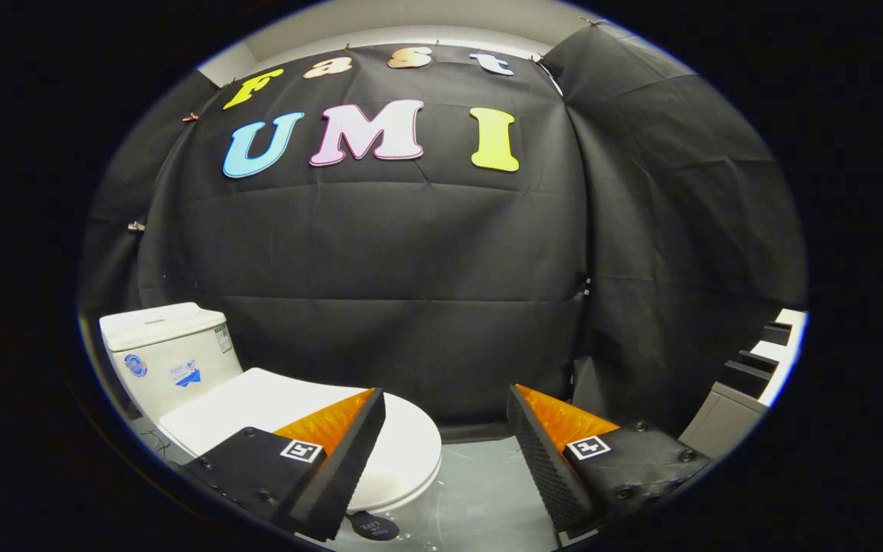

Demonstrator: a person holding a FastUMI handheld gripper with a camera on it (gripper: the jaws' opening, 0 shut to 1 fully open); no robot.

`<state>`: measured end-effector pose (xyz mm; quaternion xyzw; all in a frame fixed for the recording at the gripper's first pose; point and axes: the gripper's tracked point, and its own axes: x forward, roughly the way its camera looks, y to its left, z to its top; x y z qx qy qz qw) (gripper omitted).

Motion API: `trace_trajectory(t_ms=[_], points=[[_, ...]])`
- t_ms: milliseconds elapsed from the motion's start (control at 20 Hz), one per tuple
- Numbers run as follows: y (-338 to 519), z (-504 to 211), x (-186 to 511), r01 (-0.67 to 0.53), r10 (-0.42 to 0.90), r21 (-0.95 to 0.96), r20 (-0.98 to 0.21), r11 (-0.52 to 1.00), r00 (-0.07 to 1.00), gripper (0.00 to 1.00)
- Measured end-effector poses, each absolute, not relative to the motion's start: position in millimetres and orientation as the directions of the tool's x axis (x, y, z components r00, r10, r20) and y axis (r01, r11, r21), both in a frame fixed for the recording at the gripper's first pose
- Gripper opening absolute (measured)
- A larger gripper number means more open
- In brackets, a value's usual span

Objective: Open the toilet lid.

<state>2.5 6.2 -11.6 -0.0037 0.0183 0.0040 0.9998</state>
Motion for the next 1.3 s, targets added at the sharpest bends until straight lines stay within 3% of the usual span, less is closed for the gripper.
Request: trace_trajectory(t_ms=[500,1300], points=[[39.6,2.9,12.8,-0.080,0.080,0.019,-0.036,0.997,0.996,0.99],[28.4,-39.1,-2.9,-0.041,0.063,0.151,-0.142,0.988,0.988,0.98]])
